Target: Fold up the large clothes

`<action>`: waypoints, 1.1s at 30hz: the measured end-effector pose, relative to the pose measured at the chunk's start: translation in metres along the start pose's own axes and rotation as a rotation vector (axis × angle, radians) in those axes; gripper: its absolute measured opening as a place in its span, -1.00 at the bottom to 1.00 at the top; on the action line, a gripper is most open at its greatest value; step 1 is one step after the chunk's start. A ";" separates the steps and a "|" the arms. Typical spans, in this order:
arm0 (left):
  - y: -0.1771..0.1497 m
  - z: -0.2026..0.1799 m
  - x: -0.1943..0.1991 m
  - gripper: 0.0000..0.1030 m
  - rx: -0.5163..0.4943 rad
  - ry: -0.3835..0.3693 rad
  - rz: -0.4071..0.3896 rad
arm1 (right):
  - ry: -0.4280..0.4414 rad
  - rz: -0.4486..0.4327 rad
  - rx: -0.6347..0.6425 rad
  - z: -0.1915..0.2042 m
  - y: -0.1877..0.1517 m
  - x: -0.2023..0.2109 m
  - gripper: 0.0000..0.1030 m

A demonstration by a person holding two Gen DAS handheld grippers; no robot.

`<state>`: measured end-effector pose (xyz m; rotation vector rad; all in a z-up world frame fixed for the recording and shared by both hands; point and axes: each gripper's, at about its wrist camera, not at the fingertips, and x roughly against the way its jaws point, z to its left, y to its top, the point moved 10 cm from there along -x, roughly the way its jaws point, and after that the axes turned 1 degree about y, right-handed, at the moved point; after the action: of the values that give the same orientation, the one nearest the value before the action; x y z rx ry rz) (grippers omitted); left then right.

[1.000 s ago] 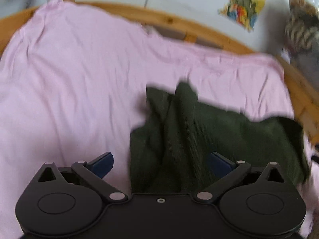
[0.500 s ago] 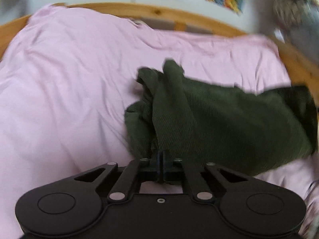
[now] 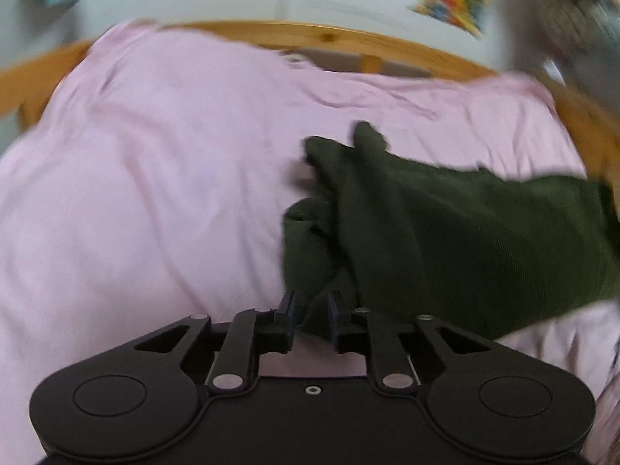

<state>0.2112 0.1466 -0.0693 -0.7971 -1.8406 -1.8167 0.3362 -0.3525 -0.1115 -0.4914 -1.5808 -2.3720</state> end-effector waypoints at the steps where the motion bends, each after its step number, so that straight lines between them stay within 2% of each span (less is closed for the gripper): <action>1: 0.000 -0.006 -0.005 -0.65 -0.055 0.013 0.012 | 0.004 0.001 -0.002 0.000 0.000 0.000 -0.67; 2: -0.001 -0.012 -0.012 -0.65 -0.110 0.021 0.032 | 0.005 0.001 -0.003 -0.001 0.000 0.000 -0.54; 7: -0.008 -0.032 -0.027 -0.59 -0.280 0.019 0.067 | 0.002 0.009 -0.011 -0.003 -0.005 0.006 -0.30; 11: -0.006 -0.032 -0.035 -0.59 -0.286 0.030 0.096 | 0.002 0.015 0.032 0.003 -0.008 0.007 -0.09; 13: -0.007 -0.032 -0.033 -0.94 -0.274 0.029 0.102 | 0.001 0.024 0.063 0.008 -0.011 0.005 0.01; 16: -0.001 -0.027 -0.022 -0.98 -0.172 0.040 0.056 | -0.004 0.033 0.107 0.015 -0.014 0.002 0.06; 19: 0.005 -0.012 0.000 -1.00 0.032 0.051 -0.049 | -0.009 0.033 0.129 0.017 -0.015 0.002 0.05; 21: -0.004 0.001 0.009 -1.00 0.184 0.066 -0.079 | -0.010 0.034 0.124 0.016 -0.016 0.003 0.05; 24: -0.035 0.019 0.001 -1.00 0.394 0.051 -0.021 | -0.011 0.039 0.118 0.014 -0.016 0.002 0.04; 25: -0.044 0.023 -0.004 -1.00 0.429 0.052 0.002 | -0.013 0.042 0.119 0.014 -0.017 0.002 0.04; 27: -0.050 0.023 -0.010 -1.00 0.446 0.055 0.023 | -0.015 0.046 0.122 0.014 -0.018 0.002 0.05; 29: -0.045 0.021 -0.011 -1.00 0.416 0.061 0.035 | -0.021 0.048 0.126 0.015 -0.018 0.002 0.05; 31: -0.037 0.015 -0.008 -0.83 0.314 0.107 0.056 | -0.023 0.047 0.127 0.015 -0.018 0.003 0.05; 32: -0.031 0.011 -0.006 -0.62 0.265 0.130 0.051 | -0.023 0.046 0.127 0.016 -0.018 0.003 0.06; 33: -0.025 0.008 -0.002 -0.53 0.228 0.132 0.030 | -0.022 0.045 0.125 0.016 -0.018 0.004 0.07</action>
<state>0.1966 0.1547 -0.0892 -0.6032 -1.8963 -1.5658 0.3281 -0.3315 -0.1192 -0.5230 -1.6965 -2.2254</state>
